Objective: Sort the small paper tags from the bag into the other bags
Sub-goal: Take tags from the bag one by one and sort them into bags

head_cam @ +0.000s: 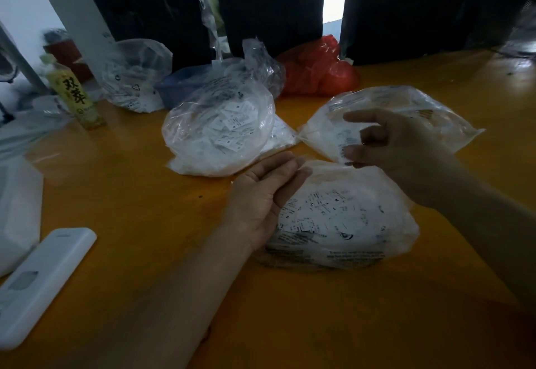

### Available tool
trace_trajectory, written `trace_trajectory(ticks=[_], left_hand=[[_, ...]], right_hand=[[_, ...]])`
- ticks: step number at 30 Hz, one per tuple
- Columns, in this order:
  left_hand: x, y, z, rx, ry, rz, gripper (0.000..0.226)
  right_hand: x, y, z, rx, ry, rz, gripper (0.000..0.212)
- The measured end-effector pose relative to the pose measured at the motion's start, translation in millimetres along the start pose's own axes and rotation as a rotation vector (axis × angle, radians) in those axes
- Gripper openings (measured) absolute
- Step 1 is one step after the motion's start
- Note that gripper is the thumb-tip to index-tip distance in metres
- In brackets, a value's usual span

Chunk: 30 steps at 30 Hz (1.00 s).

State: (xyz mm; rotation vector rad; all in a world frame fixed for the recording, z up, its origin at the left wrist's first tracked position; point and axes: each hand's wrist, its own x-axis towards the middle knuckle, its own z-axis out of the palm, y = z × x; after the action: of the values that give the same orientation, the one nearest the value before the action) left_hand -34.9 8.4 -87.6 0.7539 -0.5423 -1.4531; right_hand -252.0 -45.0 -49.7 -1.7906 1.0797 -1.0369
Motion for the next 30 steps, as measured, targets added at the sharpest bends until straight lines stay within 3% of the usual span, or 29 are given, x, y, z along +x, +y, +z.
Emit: trace_trajectory(ticks=[2,5,7,11,22,30], left_hand=[[0,0,0,0.014,-0.006,-0.002,0.028],[0,0,1,0.025,-0.014,-0.004,0.026],[0,-1,1,0.028,-0.021,-0.004,0.026],[0,-1,1,0.033,-0.014,-0.001,0.027],[1,-4,0,0.069,-0.032,0.024,0.033],[-2,-10,-1,0.255,-0.013,0.062,0.025]], right_hand=[[-3,-4,1,-0.040,0.035,-0.025,0.050],[-5,-6,4,-0.035,0.082,-0.057,0.019],[-5,-7,6,0.017,0.109,-0.080,0.010],[-5,-8,9,0.052,0.144,-0.102,0.009],[-6,1,21,-0.213,0.133,-0.172,0.015],[-13,0,28,-0.278,0.009,-0.163,0.011]])
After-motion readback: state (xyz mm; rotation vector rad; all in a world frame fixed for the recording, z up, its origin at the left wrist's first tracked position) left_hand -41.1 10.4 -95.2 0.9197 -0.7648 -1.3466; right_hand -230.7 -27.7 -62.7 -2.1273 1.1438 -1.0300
